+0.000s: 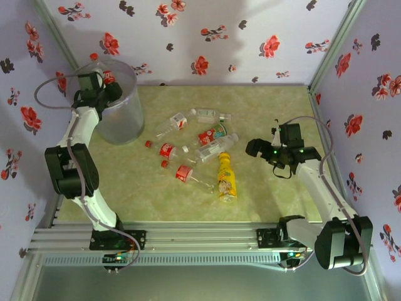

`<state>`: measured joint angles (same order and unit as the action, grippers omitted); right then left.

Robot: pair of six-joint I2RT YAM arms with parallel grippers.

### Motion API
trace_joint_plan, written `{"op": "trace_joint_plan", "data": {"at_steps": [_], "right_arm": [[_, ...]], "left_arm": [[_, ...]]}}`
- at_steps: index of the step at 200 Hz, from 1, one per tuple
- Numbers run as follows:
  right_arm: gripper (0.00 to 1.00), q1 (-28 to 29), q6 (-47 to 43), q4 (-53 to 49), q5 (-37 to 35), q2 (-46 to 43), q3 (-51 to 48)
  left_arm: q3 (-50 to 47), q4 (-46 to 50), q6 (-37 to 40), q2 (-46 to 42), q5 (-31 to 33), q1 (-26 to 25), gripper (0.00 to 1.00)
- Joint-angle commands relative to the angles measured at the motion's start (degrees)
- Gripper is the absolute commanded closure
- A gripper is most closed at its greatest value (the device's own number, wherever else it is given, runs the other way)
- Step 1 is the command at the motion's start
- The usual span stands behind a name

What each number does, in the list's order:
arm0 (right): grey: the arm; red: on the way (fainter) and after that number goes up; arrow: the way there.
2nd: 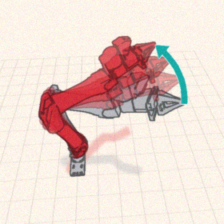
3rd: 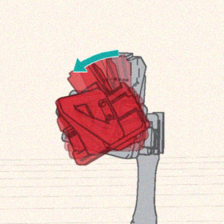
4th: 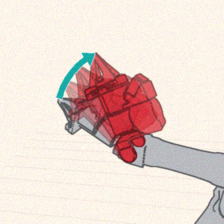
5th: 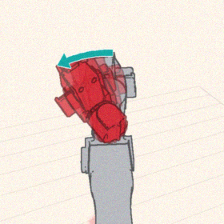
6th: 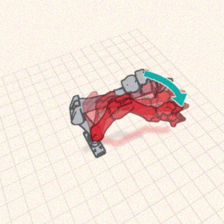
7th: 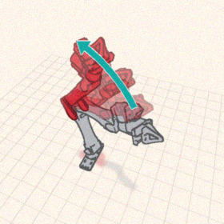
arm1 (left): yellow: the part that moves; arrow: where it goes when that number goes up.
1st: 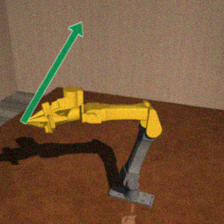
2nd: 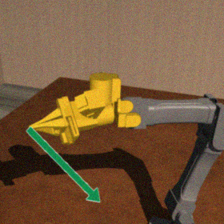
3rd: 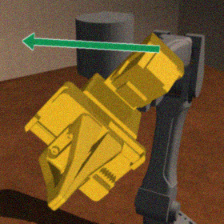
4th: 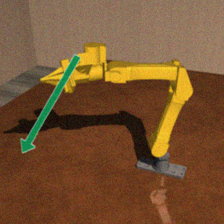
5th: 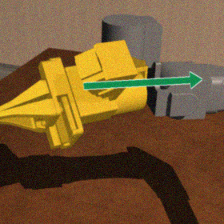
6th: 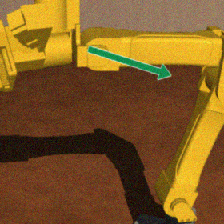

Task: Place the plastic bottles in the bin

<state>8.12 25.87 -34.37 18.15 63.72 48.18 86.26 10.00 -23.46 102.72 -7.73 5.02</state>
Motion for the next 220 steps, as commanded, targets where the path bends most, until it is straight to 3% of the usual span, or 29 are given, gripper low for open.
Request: {"op": "trace_joint_plan", "data": {"at_steps": [1,36,98,168,220], "right_arm": [[0.01,-0.21,-1.29,0.69,-0.97,0.51,0.05],[0.01,-0.23,-1.57,0.44,-1.15,0.26,0.15],[0.01,-0.14,-1.47,0.25,-0.99,0.25,0.09],[0.03,3.51,-2.22,-3.62,-5.99,0.06,2.12],[0.09,14.2,1.05,-5.99,-11.59,0.89,3.09]], "left_arm": [[0.05,3.18,-1.15,2.66,-0.67,-0.34,0.62],[0.05,3.42,-0.95,2.41,-0.68,-0.29,0.44],[0.13,4.4,0.21,1.0,-0.63,-0.36,0.21],[1.12,7.57,2.73,-2.09,0.71,-0.12,0.13],[3.26,13.63,7.98,-8.17,3.83,-0.16,0.06]]}}
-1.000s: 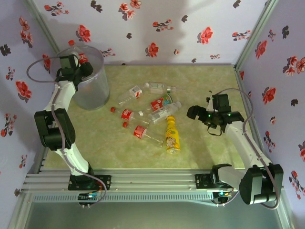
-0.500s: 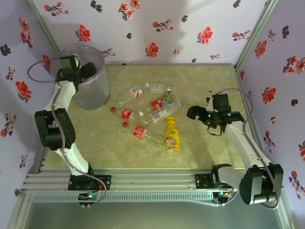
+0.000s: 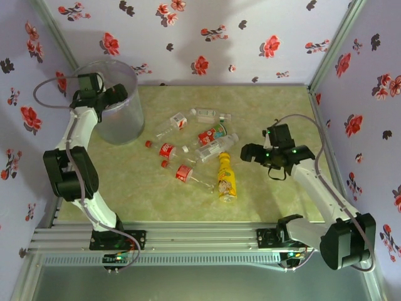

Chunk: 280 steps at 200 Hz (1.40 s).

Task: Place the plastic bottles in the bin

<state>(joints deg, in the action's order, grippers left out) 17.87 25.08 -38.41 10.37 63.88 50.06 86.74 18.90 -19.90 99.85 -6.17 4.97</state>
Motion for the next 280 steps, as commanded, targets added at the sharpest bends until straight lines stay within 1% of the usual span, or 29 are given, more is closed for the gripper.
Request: {"op": "trace_joint_plan", "data": {"at_steps": [1,22,43,63,95,130,142,168,183,199,228,244,260,280], "right_arm": [[0.09,4.67,1.96,-1.85,-3.79,0.86,1.15],[0.13,9.51,4.69,0.37,-4.08,3.13,0.3],[0.15,14.38,6.46,0.93,-5.7,6.57,0.56],[0.14,17.09,8.11,1.51,-6.83,9.09,0.83],[0.13,18.07,9.32,4.83,-7.57,14.2,1.77],[0.18,17.25,7.39,6.2,-10.01,21.58,7.13],[0.21,17.11,6.9,6.22,-9.94,24.33,8.79],[0.22,16.94,6.56,6.86,-10.02,28.92,11.03],[0.23,16.98,6.53,7.18,-9.69,31.33,12.09],[0.25,17.02,6.87,7.86,-9.49,33.4,12.79],[0.26,17.11,7.16,8.85,-9.53,35.53,13.34],[0.26,17.11,7.24,9.44,-9.66,36.63,13.44],[0.26,17.11,7.68,10.41,-9.58,37.72,13.35],[0.28,17.11,7.79,10.73,-9.94,38.77,13.32]], "left_arm": [[2.8,4.92,4.51,-5.43,2.29,-0.13,0.06],[3.51,7.1,6.13,-7.87,2.36,-0.1,0.01],[4.13,8.75,7.07,-10.07,2.14,-0.22,0.0],[4.89,10.21,8.15,-11.94,2.02,-0.22,0.0],[6.45,11.98,9.16,-13.55,2.04,-0.18,0.0],[6.44,12.96,10.1,-16.08,2.82,-0.23,0.0],[6.32,13.8,10.16,-17.6,3.26,-0.18,0.0],[2.86,14.47,7.78,-23.04,3.45,-0.96,0.0],[-0.59,14.4,6.45,-26.84,3.4,-3.15,0.0],[-4.37,14.98,5.18,-30.43,3.27,-6.63,0.0],[-13.49,12.96,-1.34,-37.33,1.55,-12.25,0.01],[-20.66,9.34,-7.67,-41.24,0.73,-17.45,0.02],[-27.28,5.74,-12.56,-43.35,1.22,-24.1,0.02],[-32.07,3.61,-16.42,-44.25,2.14,-29.54,0.02]]}}
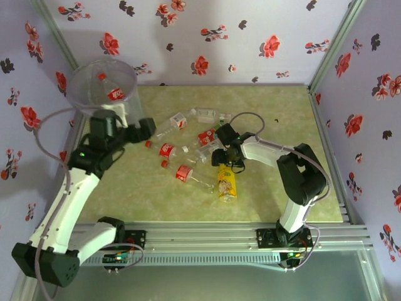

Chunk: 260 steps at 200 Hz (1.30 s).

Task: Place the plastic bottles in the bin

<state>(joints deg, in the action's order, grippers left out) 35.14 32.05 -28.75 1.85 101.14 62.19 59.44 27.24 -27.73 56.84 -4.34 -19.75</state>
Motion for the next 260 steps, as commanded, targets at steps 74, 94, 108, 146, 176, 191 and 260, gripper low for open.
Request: {"op": "trace_joint_plan", "data": {"at_steps": [74,94,108,146,176,191,260], "right_arm": [[0.35,-0.2,1.7,3.56,-2.49,3.57,-0.02],[0.38,-0.23,1.84,3.88,-2.81,3.27,-0.6],[0.41,-0.26,1.95,3.62,-3.12,3.12,-0.71],[0.5,-0.76,1.68,1.94,-5.02,-1.11,-1.41],[0.55,-2.7,1.68,0.92,-5.19,-8.15,-3.16],[0.58,-4.27,2.02,1.2,-4.56,-12.47,-4.34],[0.67,-9.21,3.02,5.13,2.11,-26.92,-7.71]], "left_arm": [[-15.69,-17.09,-17.69,2.2,0.6,-14.67,0.02],[-20.98,-28.03,-23.56,3.25,-2.48,-15.93,0.02],[-22.6,-31.27,-25.43,4.74,-2.92,-16.93,0.02],[-22.86,-32.34,-25.89,7.09,-2.6,-19.21,0.02],[-21.66,-32.96,-25.63,8.44,-3.86,-20.11,0.02],[-20.5,-34.45,-25.73,9.99,-6.47,-20.76,0.02],[-14.2,-39.19,-22.6,18.74,-16.84,-24.91,0.0]]}}
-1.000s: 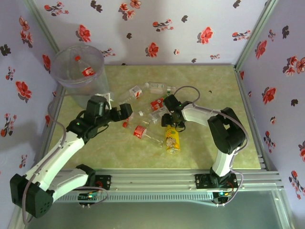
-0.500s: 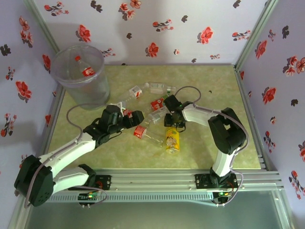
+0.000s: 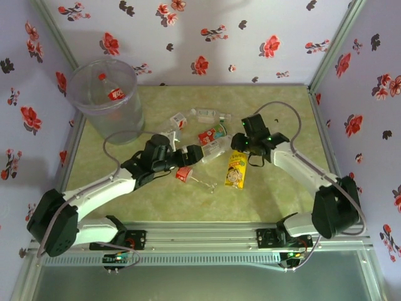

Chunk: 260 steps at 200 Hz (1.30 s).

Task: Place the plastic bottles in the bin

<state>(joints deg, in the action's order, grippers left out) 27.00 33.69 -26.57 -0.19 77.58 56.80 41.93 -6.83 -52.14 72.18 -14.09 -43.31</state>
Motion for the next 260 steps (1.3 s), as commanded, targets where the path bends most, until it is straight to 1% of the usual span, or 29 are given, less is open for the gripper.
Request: {"op": "trace_joint_plan", "data": {"at_steps": [1,19,30,51,105,136,150,158,176,200,207,216,228,237,246,260], "right_arm": [[0.67,-1.17,1.38,3.15,4.36,-3.42,-2.4],[0.68,-2.6,2.02,7.7,9.24,-4.69,-4.13],[0.68,-3.41,3.13,10.42,13.32,-4.72,-4.8],[0.68,-3.8,4.49,13.82,17.83,-4.2,-5.03],[0.68,-3.77,6.22,19.48,24.66,-2.7,-5.42],[0.68,-3.8,6.58,20.76,25.51,-2.87,-5.81],[0.69,-3.8,6.3,20.58,25.24,-2.89,-5.82],[0.69,-3.8,6.1,20.44,25.17,-2.93,-5.8],[0.69,-3.78,5.7,20.08,24.92,-2.81,-5.84],[0.68,-3.8,5.72,20.02,24.91,-3.02,-5.91],[0.65,-3.8,5.75,19.75,24.73,-3.1,-5.86],[0.55,-3.8,5.39,19.01,24.15,-3.49,-5.69],[0.33,-3.85,4.48,17.37,23.44,-4.27,-5.16],[0.2,-3.96,3.56,15.11,22.38,-4.98,-4.61],[0.13,-4.3,2.59,13.14,21.73,-5.88,-4.07],[0.06,-5.18,1.65,10.71,21.3,-7.58,-3.63]], "left_arm": [[3.45,-5.3,1.84,3.58,-7.36,-1.43,0.0],[6.51,-7.32,3.35,7.07,-11.29,-3.81,0.0],[9.15,-6.21,4.83,9.86,-13.26,-5.22,0.0],[13.55,-4.0,6.98,14.94,-15.64,-7.27,0.0],[18.43,-4.52,6.63,21.86,-16.78,-8.37,0.0],[19.06,-5.65,6.04,23.42,-16.76,-8.41,0.0],[19.14,-5.73,5.87,23.84,-16.77,-8.37,0.05],[19.13,-5.74,5.85,24.01,-16.78,-8.38,0.13],[19.15,-5.9,5.64,24.11,-16.83,-8.37,0.28],[19.17,-5.91,5.52,24.06,-16.71,-8.37,0.39],[19.28,-5.83,5.56,24.06,-16.69,-8.37,0.43],[19.17,-5.75,5.53,24.06,-16.67,-8.23,0.46],[19.22,-5.59,5.51,23.97,-16.48,-8.13,0.49],[19.24,-5.14,5.32,23.91,-15.97,-7.93,0.51],[19.24,-4.58,5.48,23.59,-15.34,-7.8,0.53],[19.6,-2.48,6.49,22.99,-13.94,-7.72,0.57]]}}
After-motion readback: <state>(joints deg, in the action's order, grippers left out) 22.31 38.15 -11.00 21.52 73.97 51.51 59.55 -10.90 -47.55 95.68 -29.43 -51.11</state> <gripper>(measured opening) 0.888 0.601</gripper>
